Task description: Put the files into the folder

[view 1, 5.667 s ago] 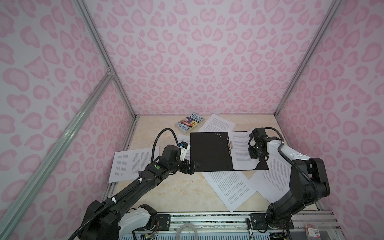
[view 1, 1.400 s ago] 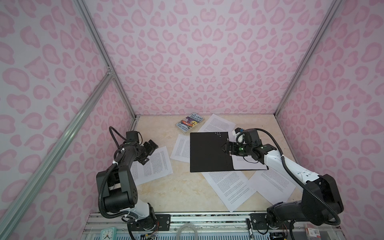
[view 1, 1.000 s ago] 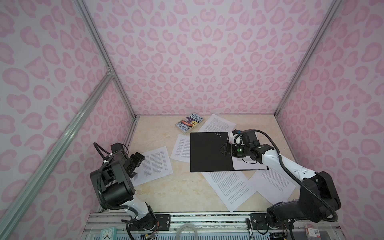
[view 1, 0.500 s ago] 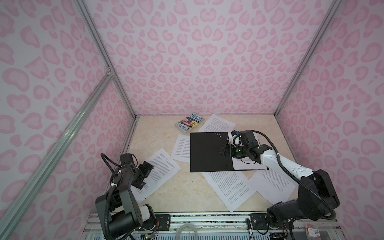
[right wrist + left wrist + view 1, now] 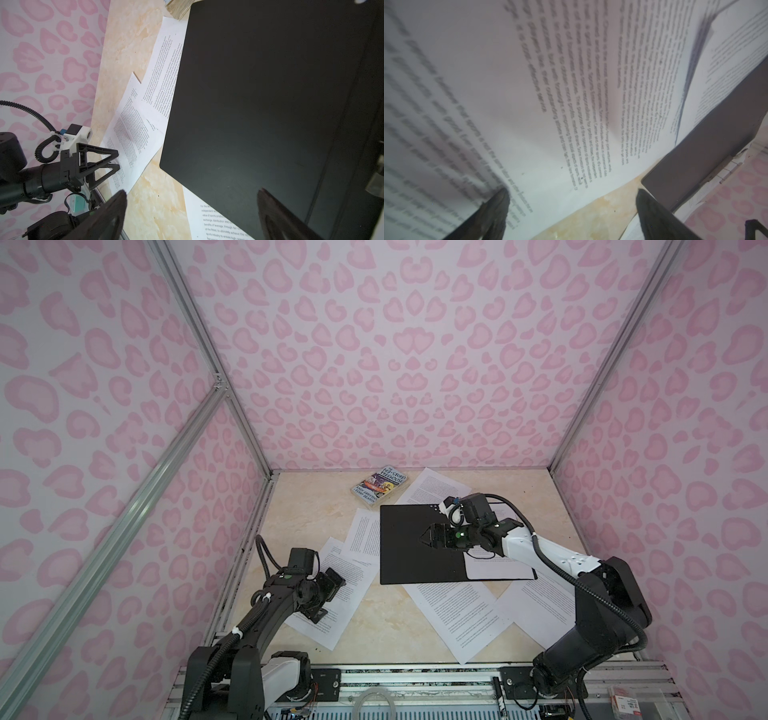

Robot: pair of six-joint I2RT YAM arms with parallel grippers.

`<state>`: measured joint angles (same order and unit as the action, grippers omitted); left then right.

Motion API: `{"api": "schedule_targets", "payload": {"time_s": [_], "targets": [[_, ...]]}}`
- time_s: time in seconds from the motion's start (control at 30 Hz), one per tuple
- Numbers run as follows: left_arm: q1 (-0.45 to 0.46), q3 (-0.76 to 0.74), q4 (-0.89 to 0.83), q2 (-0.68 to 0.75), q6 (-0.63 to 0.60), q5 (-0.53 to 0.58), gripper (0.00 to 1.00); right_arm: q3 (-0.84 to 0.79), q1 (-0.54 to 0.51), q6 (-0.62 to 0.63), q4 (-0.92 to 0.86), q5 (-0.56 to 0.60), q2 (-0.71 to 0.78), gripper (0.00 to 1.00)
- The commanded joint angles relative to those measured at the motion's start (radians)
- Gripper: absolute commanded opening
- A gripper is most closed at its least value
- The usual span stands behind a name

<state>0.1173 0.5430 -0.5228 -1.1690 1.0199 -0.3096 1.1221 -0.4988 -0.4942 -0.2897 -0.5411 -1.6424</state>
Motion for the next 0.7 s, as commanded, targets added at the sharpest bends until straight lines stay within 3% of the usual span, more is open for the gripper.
{"api": "schedule_targets", "payload": {"time_s": [0.0,0.1,0.17,0.43,0.67], "targets": [[0.083,0.058,0.065,-0.043,0.078,-0.02,0.97,0.05,-0.031,0.021,-0.047,0.015,-0.045,0.97],[0.125,0.149,0.095,-0.096,0.022,-0.079,0.97,0.095,-0.069,0.029,-0.069,0.032,-0.075,0.97],[0.12,0.215,0.04,-0.096,-0.053,-0.054,0.97,0.115,-0.09,0.031,-0.076,0.042,-0.086,0.97],[-0.089,0.296,-0.123,-0.152,-0.325,-0.083,0.97,0.149,-0.149,0.047,-0.109,0.035,-0.122,0.97],[-0.181,0.192,-0.166,-0.129,-0.395,-0.079,0.97,0.132,-0.15,0.045,-0.103,0.023,-0.113,0.97]]}}
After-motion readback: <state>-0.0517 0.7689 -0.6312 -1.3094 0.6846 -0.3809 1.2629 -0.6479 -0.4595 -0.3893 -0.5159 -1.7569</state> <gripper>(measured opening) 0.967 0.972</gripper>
